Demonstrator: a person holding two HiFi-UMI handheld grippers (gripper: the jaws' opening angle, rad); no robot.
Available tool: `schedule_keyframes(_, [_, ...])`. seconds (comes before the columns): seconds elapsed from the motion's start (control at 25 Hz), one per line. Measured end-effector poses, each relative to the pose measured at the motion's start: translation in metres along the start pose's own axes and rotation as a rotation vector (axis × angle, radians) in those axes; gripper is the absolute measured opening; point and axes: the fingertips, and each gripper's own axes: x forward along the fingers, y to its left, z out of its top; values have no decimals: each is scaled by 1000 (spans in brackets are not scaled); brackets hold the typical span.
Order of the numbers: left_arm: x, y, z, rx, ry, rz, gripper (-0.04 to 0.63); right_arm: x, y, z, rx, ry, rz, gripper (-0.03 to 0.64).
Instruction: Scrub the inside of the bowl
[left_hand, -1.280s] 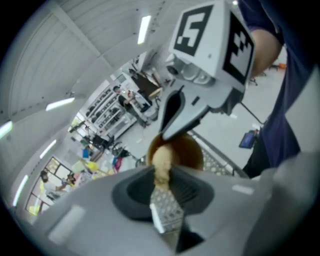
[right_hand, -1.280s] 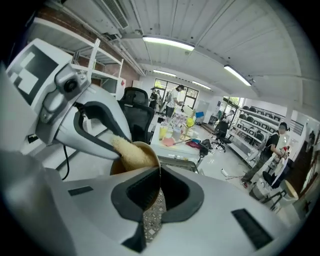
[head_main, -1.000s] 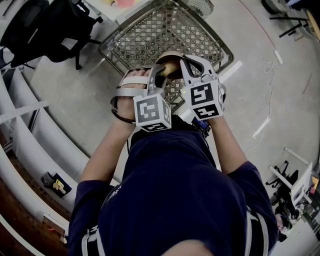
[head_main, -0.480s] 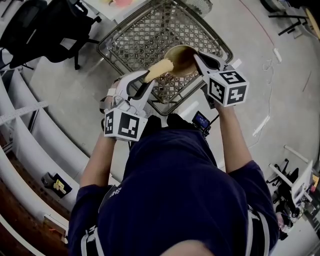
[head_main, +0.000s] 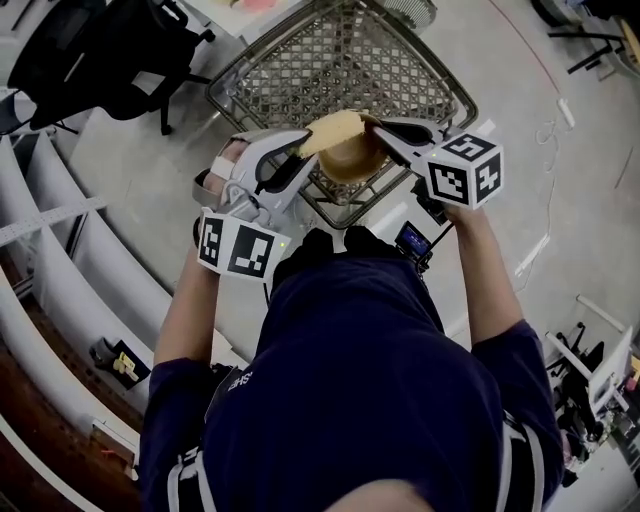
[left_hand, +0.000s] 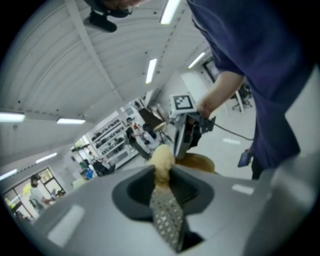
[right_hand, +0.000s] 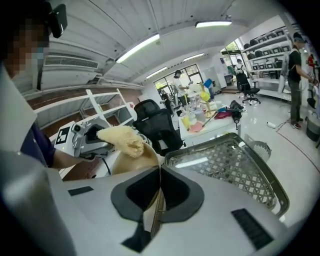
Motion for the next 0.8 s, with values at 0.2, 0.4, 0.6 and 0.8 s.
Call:
schedule_keyframes(0.2, [15, -3, 18, 20, -33, -119, 80, 3, 27, -4, -124, 60, 97, 15])
schedule_keyframes(0.4, [16, -1, 25, -49, -64, -171, 80, 0, 36, -4, -181, 60, 123, 14])
schedule_keyframes(0.6, [12, -1, 20, -78, -49, -145, 80, -16, 10, 10, -169, 12, 44, 14])
schedule_keyframes(0.8, [5, -4, 14, -99, -37, -131, 80, -28, -10, 22, -140, -17, 4, 15])
